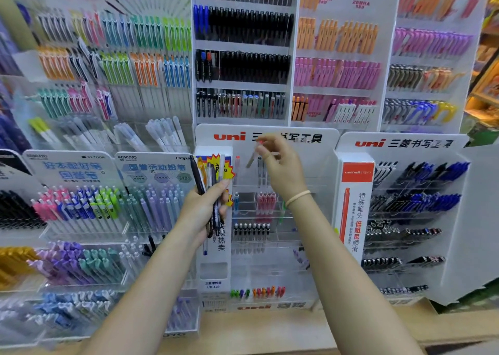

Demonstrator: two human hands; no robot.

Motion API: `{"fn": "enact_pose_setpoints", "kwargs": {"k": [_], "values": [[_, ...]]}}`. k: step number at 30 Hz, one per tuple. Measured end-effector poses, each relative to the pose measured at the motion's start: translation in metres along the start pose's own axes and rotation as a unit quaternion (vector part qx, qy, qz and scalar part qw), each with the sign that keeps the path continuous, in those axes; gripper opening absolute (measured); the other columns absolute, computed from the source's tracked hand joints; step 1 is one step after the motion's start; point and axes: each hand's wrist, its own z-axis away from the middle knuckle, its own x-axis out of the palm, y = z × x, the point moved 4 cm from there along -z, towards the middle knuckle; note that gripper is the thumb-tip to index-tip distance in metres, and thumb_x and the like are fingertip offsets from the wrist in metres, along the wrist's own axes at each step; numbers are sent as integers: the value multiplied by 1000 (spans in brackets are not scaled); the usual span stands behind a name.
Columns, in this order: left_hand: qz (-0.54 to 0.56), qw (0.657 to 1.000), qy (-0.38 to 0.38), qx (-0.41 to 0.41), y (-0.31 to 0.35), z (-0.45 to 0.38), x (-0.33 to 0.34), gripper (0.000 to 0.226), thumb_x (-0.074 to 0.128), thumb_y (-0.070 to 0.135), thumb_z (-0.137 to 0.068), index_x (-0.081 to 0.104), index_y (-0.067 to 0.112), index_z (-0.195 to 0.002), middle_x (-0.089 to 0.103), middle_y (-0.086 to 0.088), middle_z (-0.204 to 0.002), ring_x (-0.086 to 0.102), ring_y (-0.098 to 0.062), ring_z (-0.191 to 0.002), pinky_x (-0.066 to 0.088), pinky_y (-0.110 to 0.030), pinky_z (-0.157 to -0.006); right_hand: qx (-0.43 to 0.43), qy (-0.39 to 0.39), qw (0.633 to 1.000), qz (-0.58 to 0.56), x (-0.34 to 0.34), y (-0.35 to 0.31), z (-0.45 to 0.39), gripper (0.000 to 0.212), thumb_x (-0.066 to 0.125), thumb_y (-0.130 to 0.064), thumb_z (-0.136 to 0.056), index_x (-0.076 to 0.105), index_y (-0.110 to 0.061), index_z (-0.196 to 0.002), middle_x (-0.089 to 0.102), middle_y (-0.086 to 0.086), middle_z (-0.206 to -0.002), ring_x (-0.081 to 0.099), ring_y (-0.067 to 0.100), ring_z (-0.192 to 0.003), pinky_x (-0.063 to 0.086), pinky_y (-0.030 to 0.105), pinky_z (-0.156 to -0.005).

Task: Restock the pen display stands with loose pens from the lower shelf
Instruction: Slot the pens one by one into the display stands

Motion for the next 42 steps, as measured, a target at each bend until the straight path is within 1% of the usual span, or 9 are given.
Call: {"fn": "enact_pose_setpoints", "kwargs": {"k": [5,10,14,18,23,27,30,36,42], "values": [[6,1000,-14,-10,0,-4,-3,13,64,14,-97,61,10,-86,55,-4,-64,42,-13,-41,38,-22,-41,-1,-69,993,97,16,18,-4,15,66,-15,-94,71,-15,-108,70,-3,-101,62,4,-92,51,20,-87],[13,999,-21,-21,-1,-6,-7,8,66,15,-96,61,10,-92,55,-4,-65,43,-12,-41,38,-21,-41,-10,-75,988,136,17,14,-10,18,68,-16,-93,74,-11,-109,67,-7,-99,54,-8,-84,39,1,-80],[17,999,-14,-30,-1,-7,-9,13,69,17,-94,64,8,-102,59,-5,-65,45,-13,-41,40,-21,-41,-13,-99,980,172,18,12,-13,18,68,-18,-93,76,-8,-105,73,2,-100,59,8,-89,49,16,-83],[14,999,-21,-28,-2,-8,-9,16,70,18,-92,66,8,-104,62,-6,-66,47,-14,-42,43,-23,-44,-34,-99,976,190,19,9,-11,18,68,-18,-93,76,-6,-104,75,6,-99,56,8,-85,43,7,-76],[3,998,-57,-31,-3,-3,-6,23,71,23,-86,68,9,-104,66,-6,-68,54,-16,-45,49,-26,-48,-32,-93,966,240,15,6,-11,27,65,-26,-94,73,-10,-114,71,6,-108,59,18,-102,46,29,-90],[-13,995,-95,-37,-4,2,-4,28,71,29,-76,67,8,-94,66,-6,-67,54,-16,-45,48,-26,-46,33,12,994,102,0,-7,13,20,61,-26,-98,75,-14,-106,71,-4,-91,61,5,-83,47,16,-72],[-39,993,-109,-31,-10,5,-3,29,74,26,-74,66,7,-94,64,-7,-66,51,-16,-44,47,-25,-45,129,-82,988,12,8,-4,34,16,65,-30,-95,73,-18,-100,68,-13,-81,60,-7,-70,48,12,-69],[-65,990,-105,-65,-25,18,-1,28,72,30,-78,67,7,-93,68,-10,-70,52,-17,-43,46,-25,-45,240,-82,950,-182,2,19,64,19,62,-20,-97,70,-3,-102,63,4,-70,52,21,-62,45,31,-59],[-61,992,-74,-80,-43,28,-8,20,71,21,-83,70,8,-98,71,-8,-77,47,-12,-39,38,-21,-40,261,31,907,-329,-18,36,84,12,53,-8,-100,63,-2,-98,67,9,-76,64,20,-67,57,28,-63]]}}
